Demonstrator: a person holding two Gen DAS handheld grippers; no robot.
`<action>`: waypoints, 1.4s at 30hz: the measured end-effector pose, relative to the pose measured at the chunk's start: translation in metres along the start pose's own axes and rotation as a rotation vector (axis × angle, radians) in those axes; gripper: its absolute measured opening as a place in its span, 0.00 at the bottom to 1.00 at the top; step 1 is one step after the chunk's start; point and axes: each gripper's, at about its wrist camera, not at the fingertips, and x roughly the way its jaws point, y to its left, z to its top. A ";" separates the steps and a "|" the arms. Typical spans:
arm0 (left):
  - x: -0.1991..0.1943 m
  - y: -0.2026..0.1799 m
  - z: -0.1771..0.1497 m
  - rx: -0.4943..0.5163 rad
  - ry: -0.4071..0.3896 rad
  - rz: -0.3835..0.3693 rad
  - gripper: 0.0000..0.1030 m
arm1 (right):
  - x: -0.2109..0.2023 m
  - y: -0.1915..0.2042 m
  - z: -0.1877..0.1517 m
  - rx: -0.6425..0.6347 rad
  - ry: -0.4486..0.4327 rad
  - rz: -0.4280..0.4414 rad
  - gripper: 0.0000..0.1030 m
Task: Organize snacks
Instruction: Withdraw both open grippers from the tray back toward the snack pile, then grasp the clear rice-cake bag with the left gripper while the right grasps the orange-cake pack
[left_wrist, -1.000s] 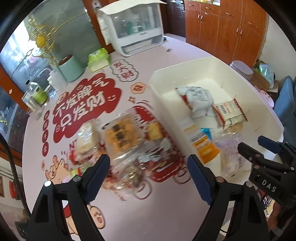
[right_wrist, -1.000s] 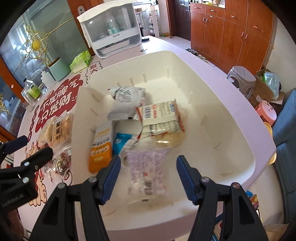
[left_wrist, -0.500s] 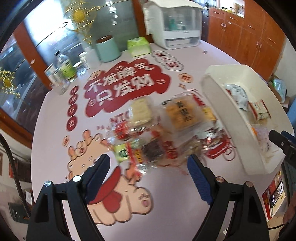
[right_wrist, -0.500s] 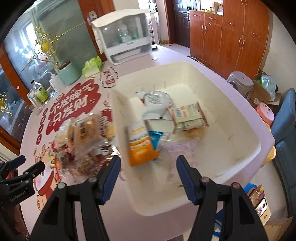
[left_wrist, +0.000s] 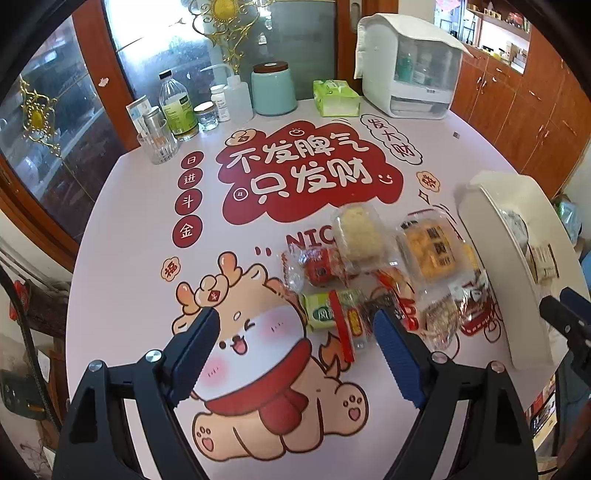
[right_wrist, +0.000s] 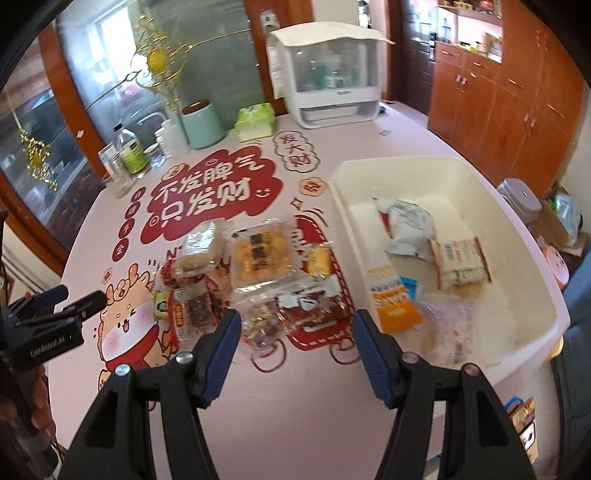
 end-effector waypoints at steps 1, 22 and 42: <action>0.004 0.001 0.005 0.001 0.004 -0.007 0.82 | 0.004 0.004 0.005 -0.014 0.007 0.005 0.62; 0.169 -0.063 0.085 0.048 0.241 -0.090 0.84 | 0.153 0.036 0.060 -0.126 0.206 0.034 0.78; 0.204 -0.067 0.080 -0.001 0.258 -0.133 0.47 | 0.206 0.039 0.048 -0.120 0.271 0.036 0.79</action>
